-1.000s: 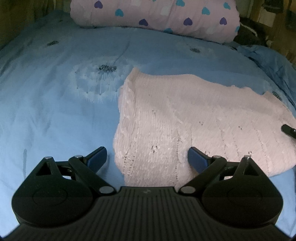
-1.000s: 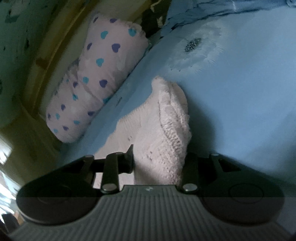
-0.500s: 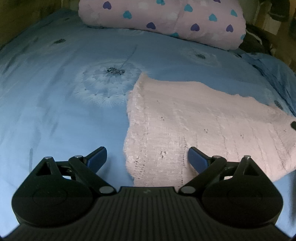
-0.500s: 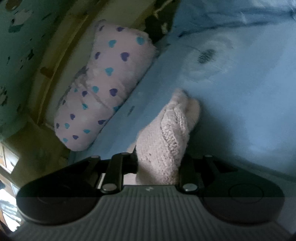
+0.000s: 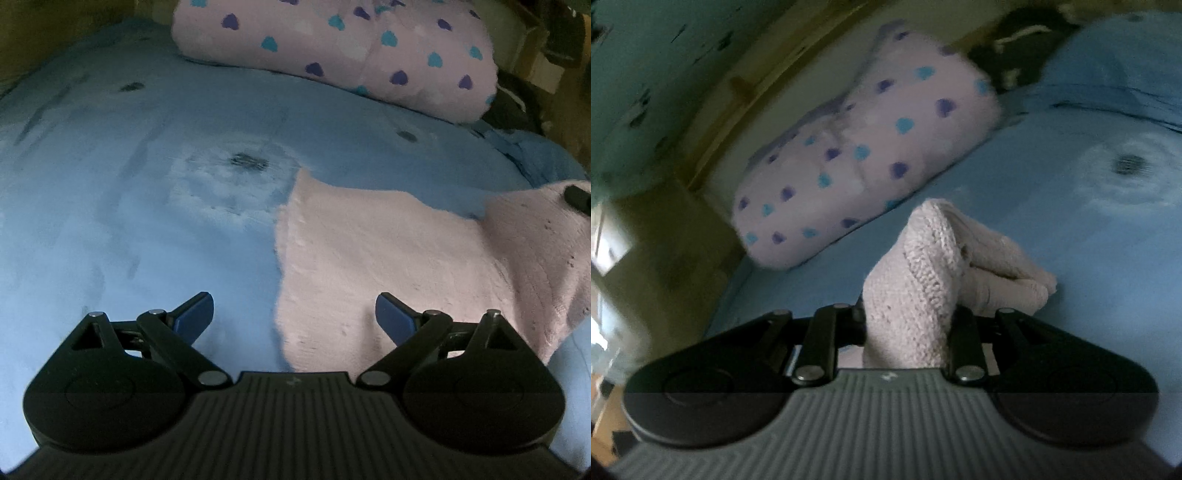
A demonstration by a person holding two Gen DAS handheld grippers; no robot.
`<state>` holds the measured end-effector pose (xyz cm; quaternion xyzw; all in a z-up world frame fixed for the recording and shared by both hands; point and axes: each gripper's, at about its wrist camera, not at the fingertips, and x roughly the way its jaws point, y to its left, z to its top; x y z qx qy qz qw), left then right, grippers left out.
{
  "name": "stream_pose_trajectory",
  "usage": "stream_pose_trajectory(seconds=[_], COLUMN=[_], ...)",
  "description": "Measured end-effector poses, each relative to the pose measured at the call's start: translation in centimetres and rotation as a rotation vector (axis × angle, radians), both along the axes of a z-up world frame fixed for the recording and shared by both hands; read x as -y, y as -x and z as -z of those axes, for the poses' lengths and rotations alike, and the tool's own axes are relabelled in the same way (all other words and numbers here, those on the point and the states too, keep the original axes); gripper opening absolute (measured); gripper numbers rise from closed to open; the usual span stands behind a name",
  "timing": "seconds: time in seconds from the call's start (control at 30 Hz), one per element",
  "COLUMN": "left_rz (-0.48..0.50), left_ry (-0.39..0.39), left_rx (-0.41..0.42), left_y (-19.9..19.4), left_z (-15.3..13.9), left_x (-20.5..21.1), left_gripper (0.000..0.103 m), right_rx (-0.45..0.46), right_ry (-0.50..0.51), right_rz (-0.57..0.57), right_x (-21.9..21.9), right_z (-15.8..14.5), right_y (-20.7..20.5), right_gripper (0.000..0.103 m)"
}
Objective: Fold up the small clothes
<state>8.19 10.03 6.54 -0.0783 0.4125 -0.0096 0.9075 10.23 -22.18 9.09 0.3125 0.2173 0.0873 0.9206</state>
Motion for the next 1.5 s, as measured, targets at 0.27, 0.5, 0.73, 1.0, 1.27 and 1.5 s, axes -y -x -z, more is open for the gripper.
stream_pose_trajectory(seconds=[0.27,0.5,0.73,1.0,1.27,1.5], left_rz=[-0.074,-0.107,-0.161,-0.254,-0.253,-0.114], left_ry=[0.001,0.013,0.031,-0.022,0.081,0.195], left_rx=[-0.018,-0.028,-0.02,0.017,0.11,0.131], left_y=[-0.2,0.0,0.4,1.0,2.0,2.1], left_z=[-0.2,-0.3,-0.8,-1.7,-3.1,-3.2], left_x=[-2.6,-3.7,-5.2,-6.8,-7.2,-4.5], left_gripper=[0.097,0.097,0.097,0.097,0.097,0.097], right_rx=[0.007,-0.078,0.023,0.08,0.19,0.166], right_ry=[0.203,0.427,0.488,0.672,0.525,0.497], right_rz=[-0.184,-0.27,-0.196,-0.474,-0.582,-0.502], right_x=[-9.2,-13.9,-15.1,-20.0,-17.4,-13.1], right_z=[0.6,5.0,3.8,4.3,2.6,1.8], right_y=[-1.9,-2.3,-0.9,0.5,4.2,5.0], right_gripper=[0.026,0.026,0.026,0.036,0.046,0.046])
